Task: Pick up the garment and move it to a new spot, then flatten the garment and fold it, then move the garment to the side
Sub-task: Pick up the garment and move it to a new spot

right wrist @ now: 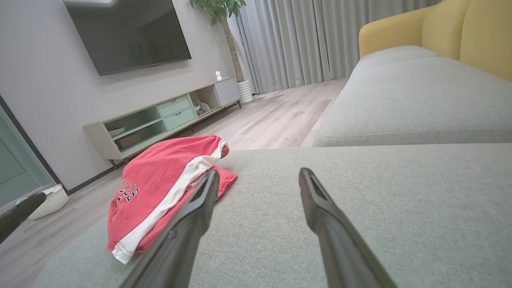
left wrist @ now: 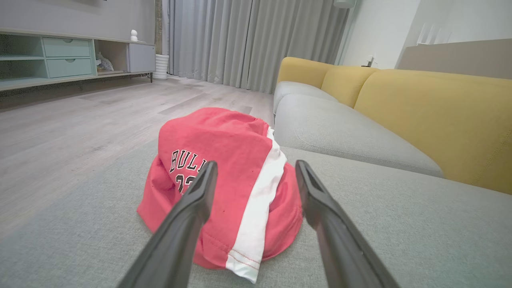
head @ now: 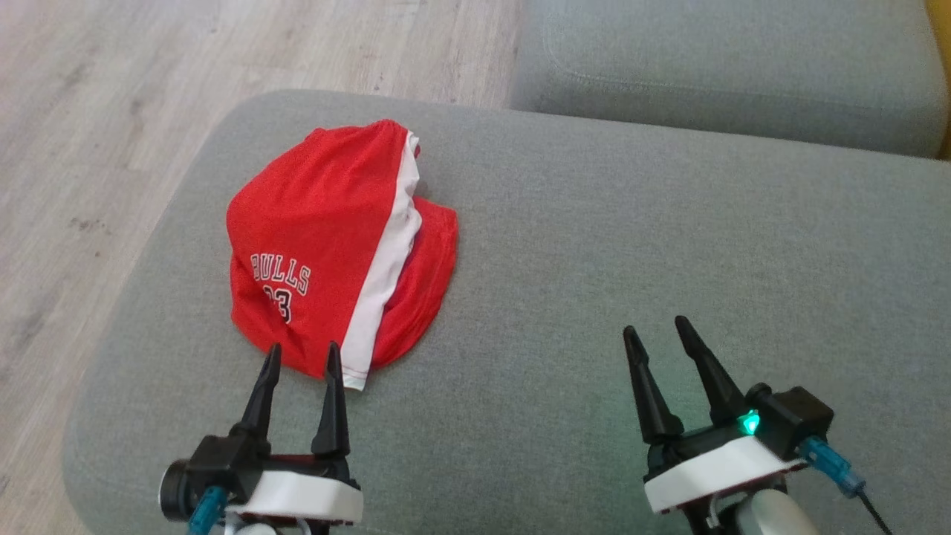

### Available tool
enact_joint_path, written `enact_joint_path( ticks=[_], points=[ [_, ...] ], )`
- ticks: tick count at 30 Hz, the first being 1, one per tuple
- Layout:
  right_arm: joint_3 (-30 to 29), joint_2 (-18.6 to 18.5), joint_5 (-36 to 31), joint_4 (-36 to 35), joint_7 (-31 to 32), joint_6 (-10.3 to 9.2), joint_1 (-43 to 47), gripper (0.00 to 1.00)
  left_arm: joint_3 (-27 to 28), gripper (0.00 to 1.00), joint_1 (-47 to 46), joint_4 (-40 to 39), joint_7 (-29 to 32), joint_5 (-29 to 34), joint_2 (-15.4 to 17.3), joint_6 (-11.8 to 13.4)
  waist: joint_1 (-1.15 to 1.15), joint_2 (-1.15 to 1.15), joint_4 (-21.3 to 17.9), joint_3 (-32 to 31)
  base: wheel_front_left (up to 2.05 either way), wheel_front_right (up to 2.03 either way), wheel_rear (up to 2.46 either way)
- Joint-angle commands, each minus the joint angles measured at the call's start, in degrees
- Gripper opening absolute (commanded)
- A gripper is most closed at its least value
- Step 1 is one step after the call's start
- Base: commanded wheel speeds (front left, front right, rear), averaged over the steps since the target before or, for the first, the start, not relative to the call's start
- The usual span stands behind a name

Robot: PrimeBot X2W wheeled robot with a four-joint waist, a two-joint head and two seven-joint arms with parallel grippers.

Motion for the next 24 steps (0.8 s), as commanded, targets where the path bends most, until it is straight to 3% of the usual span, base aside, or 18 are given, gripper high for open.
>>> enact_joint_path(
  ticks=[1,6,11,16,20,21,24],
  points=[
    [1.72,-0.36,0.25,-2.00,-0.63,-0.10,-1.19,1.00,2.31,1.00,-1.59,-2.05,-0.55,0.62,-0.09,0.08,0.00,0.00,-0.35,0.65,0.00,0.00,0.00],
    [2.16,-0.36,0.16,-2.41,-0.63,-0.10,-2.51,1.00,3.96,1.00,-4.94,-1.82,-0.55,2.27,0.51,-1.47,0.00,0.00,-1.99,3.48,0.00,0.00,0.00],
    [1.64,-0.36,-0.67,-3.29,-0.63,-0.10,-4.64,1.00,3.96,1.00,-16.04,0.57,0.10,4.67,5.13,-4.38,0.00,0.00,-3.88,8.48,0.00,0.00,0.00],
    [1.96,-0.36,-1.22,-3.94,-0.63,-0.10,-7.44,1.00,0.62,1.00,-32.11,6.96,10.93,3.57,11.90,-7.12,0.00,0.00,-6.40,14.06,0.00,0.00,0.00],
    [3.01,-0.36,-1.05,-4.36,-0.63,-0.10,-9.63,1.00,-5.70,1.00,-42.91,13.02,21.57,-0.93,18.03,-7.44,0.00,0.00,-9.01,18.16,0.00,0.00,0.00],
    [3.01,-0.36,-1.05,-4.36,-0.63,-0.10,-9.63,1.00,-5.70,1.00,-42.91,13.02,21.57,-0.93,18.03,-7.44,0.00,0.00,-9.01,18.16,0.00,0.00,0.00],
    [3.61,-0.36,-0.80,-4.58,-0.63,-0.10,-10.89,1.00,-8.63,1.00,-49.09,17.50,26.62,-4.50,22.22,-7.46,0.00,0.00,-10.77,20.65,0.00,0.00,0.00]
  ],
)
